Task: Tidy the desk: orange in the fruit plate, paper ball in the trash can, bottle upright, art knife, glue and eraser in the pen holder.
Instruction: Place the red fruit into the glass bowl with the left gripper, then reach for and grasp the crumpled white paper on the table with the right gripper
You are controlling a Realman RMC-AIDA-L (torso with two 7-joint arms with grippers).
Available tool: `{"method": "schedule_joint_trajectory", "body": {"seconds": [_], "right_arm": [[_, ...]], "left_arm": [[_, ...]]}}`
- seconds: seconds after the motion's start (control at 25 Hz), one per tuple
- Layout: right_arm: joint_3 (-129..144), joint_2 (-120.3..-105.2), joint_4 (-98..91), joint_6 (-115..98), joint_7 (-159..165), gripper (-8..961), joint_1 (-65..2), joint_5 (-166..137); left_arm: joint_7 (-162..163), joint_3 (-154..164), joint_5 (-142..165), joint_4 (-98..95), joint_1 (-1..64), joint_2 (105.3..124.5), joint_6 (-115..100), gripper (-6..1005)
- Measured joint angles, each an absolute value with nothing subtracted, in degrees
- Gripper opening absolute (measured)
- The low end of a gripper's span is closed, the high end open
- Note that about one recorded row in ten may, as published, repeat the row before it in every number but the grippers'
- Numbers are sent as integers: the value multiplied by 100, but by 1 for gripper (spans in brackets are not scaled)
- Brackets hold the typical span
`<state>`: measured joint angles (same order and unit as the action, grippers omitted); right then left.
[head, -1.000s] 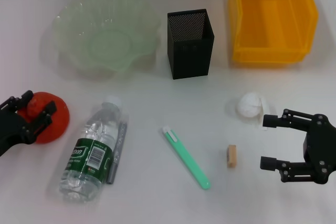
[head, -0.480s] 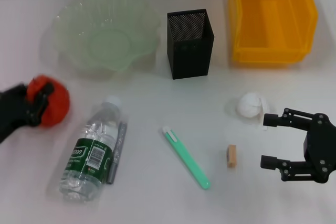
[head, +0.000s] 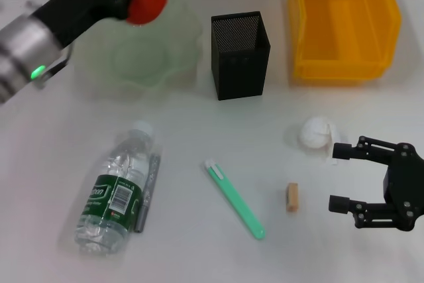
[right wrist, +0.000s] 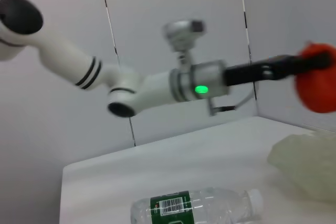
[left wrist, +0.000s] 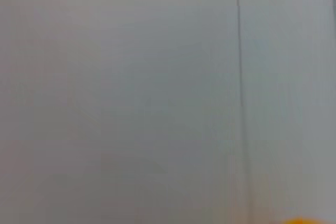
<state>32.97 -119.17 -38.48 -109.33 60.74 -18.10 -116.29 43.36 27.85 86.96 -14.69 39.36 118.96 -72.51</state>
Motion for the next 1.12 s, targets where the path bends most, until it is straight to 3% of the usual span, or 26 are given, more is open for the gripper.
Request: {"method": "schedule_joint_trajectory", "body": {"seconds": [0.2, 0.48, 0.68, 0.88, 1.12], "right_arm": [[3295, -11918, -3773, -10933, 6119, 836, -1837, -11627], [3295, -11918, -3716, -10932, 6152, 836, -1857, -11627], [3257, -11919, -3784, -10941, 6489, 836, -1855, -11613], [3077, -11916, -4785, -11048, 7934, 836, -1855, -11478], [3720, -11909, -7492, -11095, 11037, 836, -2124, -12053]], "left_arm": [[3987, 2783, 8505, -1083, 4468, 11917, -5952, 143], [3798, 2779, 8313, -971, 4378, 11918, -5780, 193], [4141, 2913, 8290, -1099, 4133, 11887, -6159, 434], [4954, 4059, 8331, -2009, 3125, 11846, -7730, 675], [5233, 5811, 8342, -3153, 1601, 11824, -9079, 850]]}}
